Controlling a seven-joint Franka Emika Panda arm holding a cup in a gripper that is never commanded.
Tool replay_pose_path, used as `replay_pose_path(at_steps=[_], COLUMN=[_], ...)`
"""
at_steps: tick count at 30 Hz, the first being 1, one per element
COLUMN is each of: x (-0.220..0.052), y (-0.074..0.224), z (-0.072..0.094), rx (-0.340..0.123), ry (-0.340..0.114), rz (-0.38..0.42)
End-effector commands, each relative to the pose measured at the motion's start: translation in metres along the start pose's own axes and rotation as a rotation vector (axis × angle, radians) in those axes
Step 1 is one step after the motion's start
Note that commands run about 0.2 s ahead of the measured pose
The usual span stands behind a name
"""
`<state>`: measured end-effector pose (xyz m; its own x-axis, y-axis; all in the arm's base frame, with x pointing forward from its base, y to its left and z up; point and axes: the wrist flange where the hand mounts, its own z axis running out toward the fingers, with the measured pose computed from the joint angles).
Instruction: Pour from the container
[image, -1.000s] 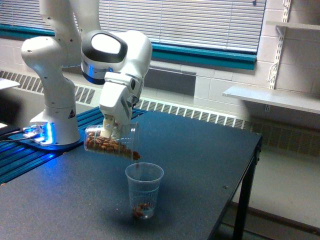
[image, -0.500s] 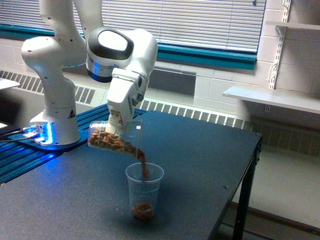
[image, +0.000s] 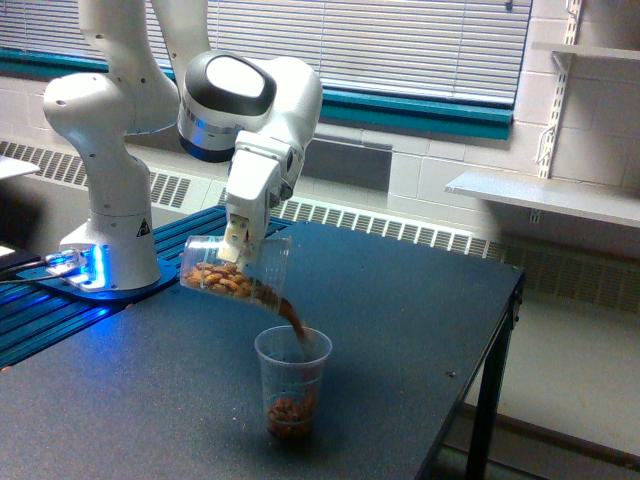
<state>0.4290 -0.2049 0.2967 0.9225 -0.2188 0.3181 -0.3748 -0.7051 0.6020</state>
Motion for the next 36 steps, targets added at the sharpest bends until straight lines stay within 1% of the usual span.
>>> replay_pose_path(at_steps=[1,9,20,22,36], x=[0.004,0.003,0.007,0.009,0.015], y=[0.002,0.001,-0.003,-0.003,-0.005], z=[-0.006,-0.008,-0.014,-0.016,-0.022], rx=[-0.026,-0.039,-0.060,-0.070,-0.094], ry=[0.017,0.019,0.029,0.034,0.017], rz=[-0.053,-0.076,-0.120,-0.131,-0.189])
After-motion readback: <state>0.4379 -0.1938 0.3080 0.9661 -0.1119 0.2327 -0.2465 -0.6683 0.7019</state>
